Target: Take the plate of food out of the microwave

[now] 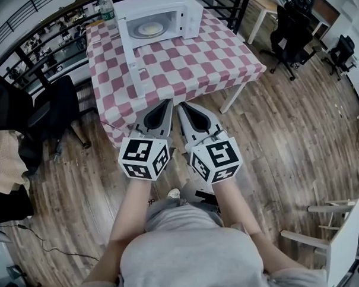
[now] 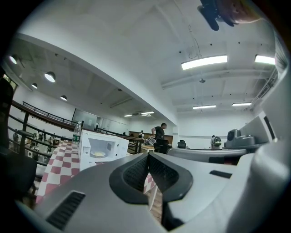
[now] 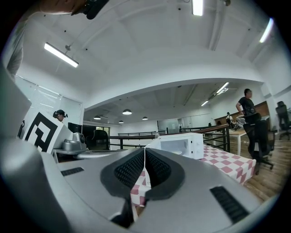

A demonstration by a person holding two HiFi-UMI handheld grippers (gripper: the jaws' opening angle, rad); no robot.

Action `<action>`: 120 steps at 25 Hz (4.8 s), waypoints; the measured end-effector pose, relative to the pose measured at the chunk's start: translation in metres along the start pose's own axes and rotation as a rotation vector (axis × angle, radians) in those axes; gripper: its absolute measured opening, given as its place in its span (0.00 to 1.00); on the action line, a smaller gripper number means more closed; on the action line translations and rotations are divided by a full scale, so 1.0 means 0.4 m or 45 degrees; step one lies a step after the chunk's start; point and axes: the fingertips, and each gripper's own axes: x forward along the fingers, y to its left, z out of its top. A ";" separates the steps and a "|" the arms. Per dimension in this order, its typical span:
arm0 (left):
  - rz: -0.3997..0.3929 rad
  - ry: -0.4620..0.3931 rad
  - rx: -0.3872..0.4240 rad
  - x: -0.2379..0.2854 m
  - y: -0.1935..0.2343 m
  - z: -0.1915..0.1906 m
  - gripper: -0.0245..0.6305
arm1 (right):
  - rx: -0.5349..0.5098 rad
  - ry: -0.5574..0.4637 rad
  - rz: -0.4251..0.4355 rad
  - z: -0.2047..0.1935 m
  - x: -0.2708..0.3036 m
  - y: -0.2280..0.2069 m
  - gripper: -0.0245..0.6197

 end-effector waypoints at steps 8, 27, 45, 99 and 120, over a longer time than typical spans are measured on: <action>0.001 0.000 -0.015 0.059 0.025 -0.005 0.04 | -0.016 0.014 -0.015 -0.002 0.040 -0.047 0.08; 0.064 -0.043 0.009 0.261 0.109 -0.011 0.04 | 0.001 0.032 0.041 -0.029 0.211 -0.228 0.08; 0.185 -0.013 0.002 0.520 0.234 -0.007 0.04 | 0.005 0.082 0.168 -0.039 0.431 -0.415 0.08; 0.526 -0.041 -0.077 0.851 0.560 -0.021 0.04 | 0.364 0.280 0.356 -0.167 0.905 -0.722 0.51; 0.541 0.016 -0.069 0.925 0.756 -0.017 0.04 | 1.126 0.562 -0.002 -0.398 1.187 -0.805 0.51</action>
